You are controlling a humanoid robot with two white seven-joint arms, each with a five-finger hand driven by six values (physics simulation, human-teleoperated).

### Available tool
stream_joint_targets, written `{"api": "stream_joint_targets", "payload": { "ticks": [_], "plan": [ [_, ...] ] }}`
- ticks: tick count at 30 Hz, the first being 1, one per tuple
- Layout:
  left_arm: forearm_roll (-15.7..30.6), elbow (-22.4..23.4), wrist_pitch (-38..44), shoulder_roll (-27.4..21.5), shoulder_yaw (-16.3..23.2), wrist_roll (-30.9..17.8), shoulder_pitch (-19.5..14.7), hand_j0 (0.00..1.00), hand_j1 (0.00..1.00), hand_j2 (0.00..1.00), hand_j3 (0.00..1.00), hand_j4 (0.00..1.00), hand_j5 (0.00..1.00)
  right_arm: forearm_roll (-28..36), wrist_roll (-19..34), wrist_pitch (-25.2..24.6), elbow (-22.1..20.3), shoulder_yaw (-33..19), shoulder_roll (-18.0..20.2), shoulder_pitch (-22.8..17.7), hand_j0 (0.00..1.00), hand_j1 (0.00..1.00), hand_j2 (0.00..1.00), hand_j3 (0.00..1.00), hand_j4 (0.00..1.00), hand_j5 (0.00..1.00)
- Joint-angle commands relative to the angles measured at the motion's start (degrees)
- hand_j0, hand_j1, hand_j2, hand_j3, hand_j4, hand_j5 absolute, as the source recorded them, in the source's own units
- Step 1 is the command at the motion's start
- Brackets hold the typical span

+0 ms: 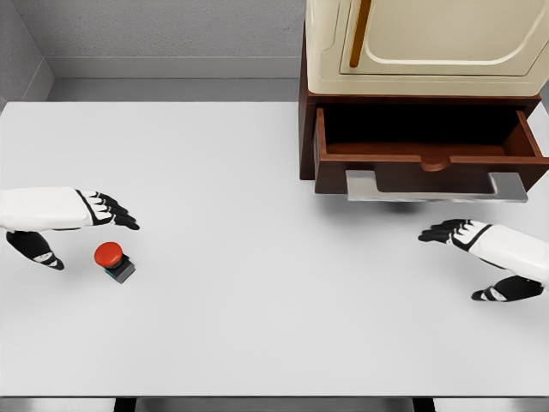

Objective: Put the switch into the drawer with left arm, and close the drawer with right arm

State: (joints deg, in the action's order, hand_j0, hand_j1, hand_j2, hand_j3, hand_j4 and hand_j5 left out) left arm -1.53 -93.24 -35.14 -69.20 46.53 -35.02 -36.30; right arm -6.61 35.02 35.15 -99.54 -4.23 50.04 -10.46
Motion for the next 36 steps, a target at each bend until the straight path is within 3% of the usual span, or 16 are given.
{"api": "stream_joint_targets", "payload": {
  "ticks": [1, 6, 8, 10, 11, 13, 17, 26, 27, 28, 32, 36],
  "plan": [
    [0.0, 0.0, 0.1, 0.0, 0.0, 0.0, 0.0, 1.00, 1.00, 1.00, 1.00, 1.00, 1.00, 0.4, 0.0, -0.2, -0.7, 0.2, 0.1, 0.0, 1.00, 1.00, 1.00, 1.00, 1.00, 1.00],
    [0.0, -0.3, 0.1, 0.2, 0.9, 0.0, 0.4, 1.00, 1.00, 1.00, 1.00, 1.00, 1.00, 0.4, 0.0, -0.2, -0.7, 0.0, 0.8, 0.0, 1.00, 1.00, 1.00, 1.00, 1.00, 1.00],
    [-0.1, -1.1, 0.1, 0.6, 1.6, 0.0, 0.4, 0.97, 0.97, 0.97, 0.97, 0.97, 0.97, 0.5, 0.0, -0.2, -0.6, -1.0, 1.9, -0.7, 0.76, 0.76, 0.76, 0.76, 0.76, 0.76],
    [-0.2, -1.5, 0.1, 0.9, 2.5, 0.0, 0.4, 0.92, 0.92, 0.92, 0.92, 0.92, 0.92, 1.1, 0.0, -0.2, -0.6, -8.2, 2.0, -6.1, 0.58, 0.58, 0.58, 0.58, 0.58, 0.58],
    [-0.2, -1.5, 0.1, 1.6, 2.4, 0.0, 0.4, 0.85, 0.85, 0.85, 0.85, 0.85, 0.85, 2.0, 0.0, -0.2, -0.6, -14.3, 1.5, -9.6, 0.56, 0.56, 0.56, 0.56, 0.56, 0.56],
    [-1.6, -1.5, 0.1, 2.2, 2.4, 0.0, 0.4, 0.79, 0.79, 0.79, 0.79, 0.79, 0.79, 4.5, 0.0, -0.2, -0.7, -21.2, 0.4, -14.0, 0.56, 0.56, 0.56, 0.56, 0.56, 0.56],
    [-3.7, -1.2, 0.1, 3.2, 2.4, 0.0, 0.4, 0.79, 0.79, 0.79, 0.79, 0.79, 0.79, 7.1, 0.0, -0.2, -0.8, -26.7, 0.4, -18.5, 0.57, 0.57, 0.57, 0.57, 0.57, 0.57],
    [-6.6, 1.0, 0.1, 5.5, 2.4, 0.0, 0.2, 0.79, 0.79, 0.79, 0.79, 0.79, 0.79, 10.7, 0.0, -0.2, -1.2, -26.4, 2.3, -18.1, 0.56, 0.56, 0.56, 0.56, 0.56, 0.56],
    [-6.6, 1.0, 0.1, 5.4, 2.4, 0.0, 0.3, 0.79, 0.79, 0.79, 0.79, 0.79, 0.79, 10.7, 0.0, -0.2, -1.2, -25.6, 3.8, -17.8, 0.56, 0.56, 0.56, 0.56, 0.56, 0.56],
    [-6.7, 1.0, 0.1, 5.3, 2.5, 0.0, 0.3, 0.76, 0.76, 0.76, 0.76, 0.76, 0.76, 10.7, 0.0, -0.2, -1.2, -24.6, 5.5, -17.4, 0.55, 0.55, 0.55, 0.55, 0.55, 0.55],
    [-6.6, 0.9, 0.1, 5.0, 2.5, 0.0, 0.3, 0.70, 0.70, 0.70, 0.70, 0.70, 0.70, 10.5, 0.0, -0.2, -1.2, -23.0, 5.9, -16.3, 0.55, 0.55, 0.55, 0.55, 0.55, 0.55],
    [-6.6, 0.6, 0.1, 5.0, 2.9, 0.0, 0.3, 0.55, 0.55, 0.55, 0.55, 0.55, 0.55, 10.5, 0.0, -0.2, -1.2, -21.4, 7.4, -14.6, 0.55, 0.55, 0.55, 0.55, 0.55, 0.55]
  ]
}}
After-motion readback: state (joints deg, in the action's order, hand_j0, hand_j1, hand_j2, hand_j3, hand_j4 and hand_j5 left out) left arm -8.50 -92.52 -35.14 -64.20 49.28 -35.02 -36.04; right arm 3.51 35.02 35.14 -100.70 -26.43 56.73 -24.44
